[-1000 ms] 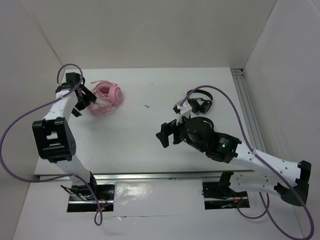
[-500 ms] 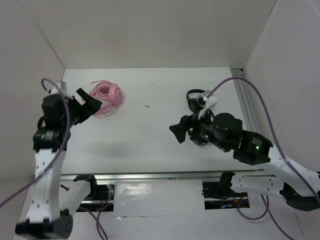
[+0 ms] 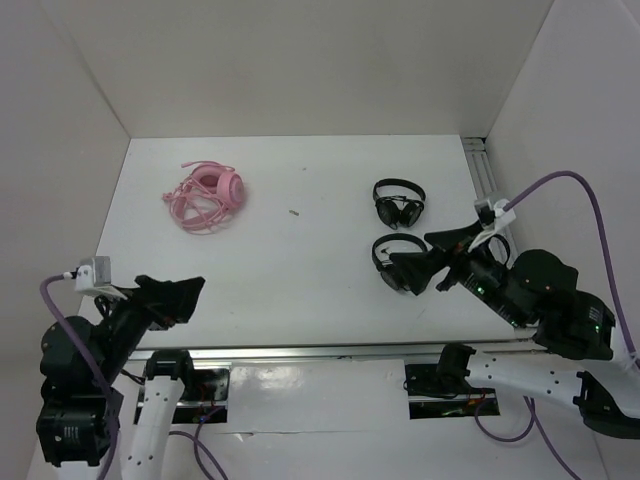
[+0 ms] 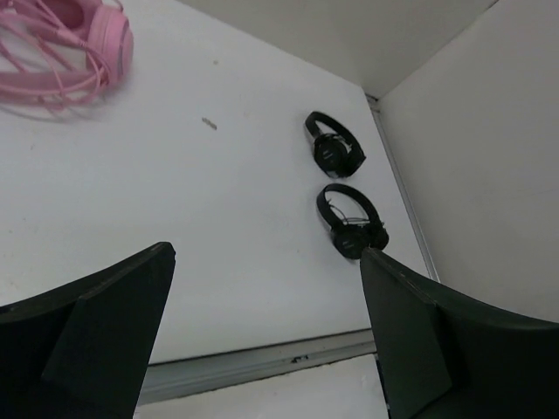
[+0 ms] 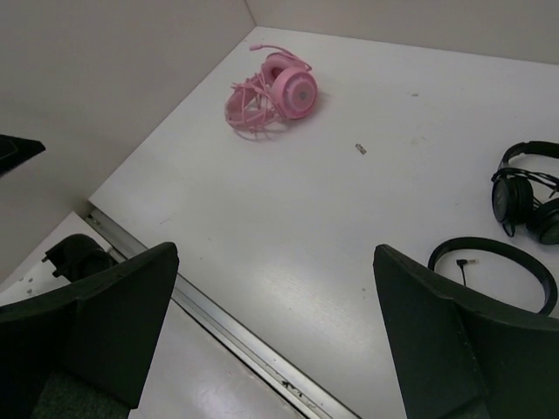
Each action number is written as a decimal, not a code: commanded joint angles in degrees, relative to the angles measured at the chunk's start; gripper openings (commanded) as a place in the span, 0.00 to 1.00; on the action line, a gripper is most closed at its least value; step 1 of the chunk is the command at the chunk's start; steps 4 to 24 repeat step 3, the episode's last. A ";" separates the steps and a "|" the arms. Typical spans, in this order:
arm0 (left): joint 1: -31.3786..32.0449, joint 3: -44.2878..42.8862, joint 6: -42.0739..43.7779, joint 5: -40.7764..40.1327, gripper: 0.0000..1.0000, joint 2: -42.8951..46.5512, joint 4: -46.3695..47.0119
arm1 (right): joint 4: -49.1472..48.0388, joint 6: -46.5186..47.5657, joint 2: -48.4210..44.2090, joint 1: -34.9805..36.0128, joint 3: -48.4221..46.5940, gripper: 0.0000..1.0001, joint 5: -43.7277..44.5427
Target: Wrap the headphones
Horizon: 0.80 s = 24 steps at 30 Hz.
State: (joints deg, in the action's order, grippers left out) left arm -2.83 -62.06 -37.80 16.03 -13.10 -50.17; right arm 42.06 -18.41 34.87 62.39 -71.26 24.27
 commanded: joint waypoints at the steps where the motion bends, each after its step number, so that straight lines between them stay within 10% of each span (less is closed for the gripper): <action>1: 0.54 -0.86 0.18 2.08 1.00 -1.40 -3.95 | 2.23 0.13 0.11 0.45 0.07 1.00 0.60; 24: 0.55 -2.70 0.18 1.46 1.00 -2.19 -4.76 | 2.94 -0.39 0.11 0.45 -0.45 1.00 1.12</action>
